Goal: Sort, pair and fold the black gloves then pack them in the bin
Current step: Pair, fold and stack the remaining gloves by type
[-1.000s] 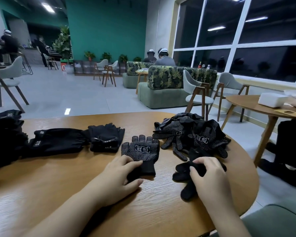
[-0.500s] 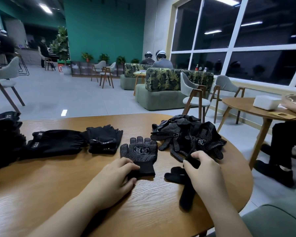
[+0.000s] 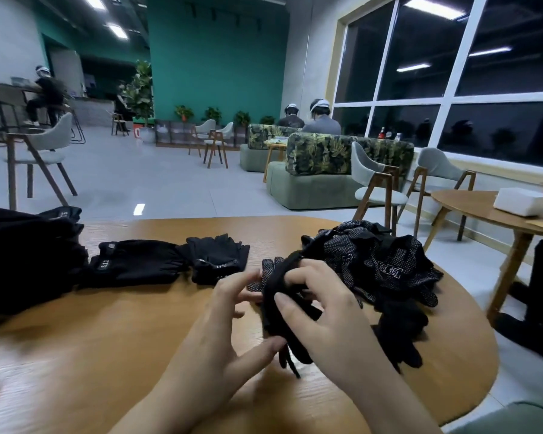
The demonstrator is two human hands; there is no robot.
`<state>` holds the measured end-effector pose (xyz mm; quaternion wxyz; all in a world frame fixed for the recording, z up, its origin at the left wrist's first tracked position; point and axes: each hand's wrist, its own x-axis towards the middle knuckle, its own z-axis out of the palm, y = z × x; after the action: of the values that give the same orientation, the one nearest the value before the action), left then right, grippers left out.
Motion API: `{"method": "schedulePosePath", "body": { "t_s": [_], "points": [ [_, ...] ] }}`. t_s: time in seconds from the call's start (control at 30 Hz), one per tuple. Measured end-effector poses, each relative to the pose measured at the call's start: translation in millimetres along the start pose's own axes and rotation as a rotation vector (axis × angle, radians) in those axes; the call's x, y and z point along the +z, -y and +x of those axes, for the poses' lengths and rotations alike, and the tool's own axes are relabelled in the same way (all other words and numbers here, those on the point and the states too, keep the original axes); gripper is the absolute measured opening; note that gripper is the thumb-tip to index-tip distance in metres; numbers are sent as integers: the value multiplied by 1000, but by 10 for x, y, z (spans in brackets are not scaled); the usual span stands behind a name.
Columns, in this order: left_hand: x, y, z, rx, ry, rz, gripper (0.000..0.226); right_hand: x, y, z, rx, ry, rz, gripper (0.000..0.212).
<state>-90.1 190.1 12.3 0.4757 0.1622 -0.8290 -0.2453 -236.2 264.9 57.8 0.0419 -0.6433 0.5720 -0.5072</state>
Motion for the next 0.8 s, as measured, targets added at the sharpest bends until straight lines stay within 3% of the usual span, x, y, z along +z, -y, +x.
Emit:
{"method": "schedulePosePath", "body": {
  "t_s": [0.13,0.23,0.4,0.47,0.53,0.67,0.73,0.8],
  "points": [
    [-85,-6,-46,-152,-94,-173,66,297,44,33,3,216,172,37],
    [-163,23,-26,-240,-203,-227,56,423,45,63,-15,299,225,43],
    [-413,76,-7,-303,-297,-100,32,590,-2,77,-120,140,30,28],
    [-503,91,-31,-327,-307,-52,31,642,-59,89,-22,40,-18,17],
    [-566,90,-59,-352,-305,-71,28,663,-97,108,137,19,-95,34],
    [-631,36,-72,-414,-270,-183,26,694,-182,113,380,163,-92,65],
    [-655,22,-44,-423,-231,-113,26,738,-206,102,382,206,11,39],
    [-699,42,-14,-404,-161,103,29,750,-195,120,364,183,48,13]
  ]
}}
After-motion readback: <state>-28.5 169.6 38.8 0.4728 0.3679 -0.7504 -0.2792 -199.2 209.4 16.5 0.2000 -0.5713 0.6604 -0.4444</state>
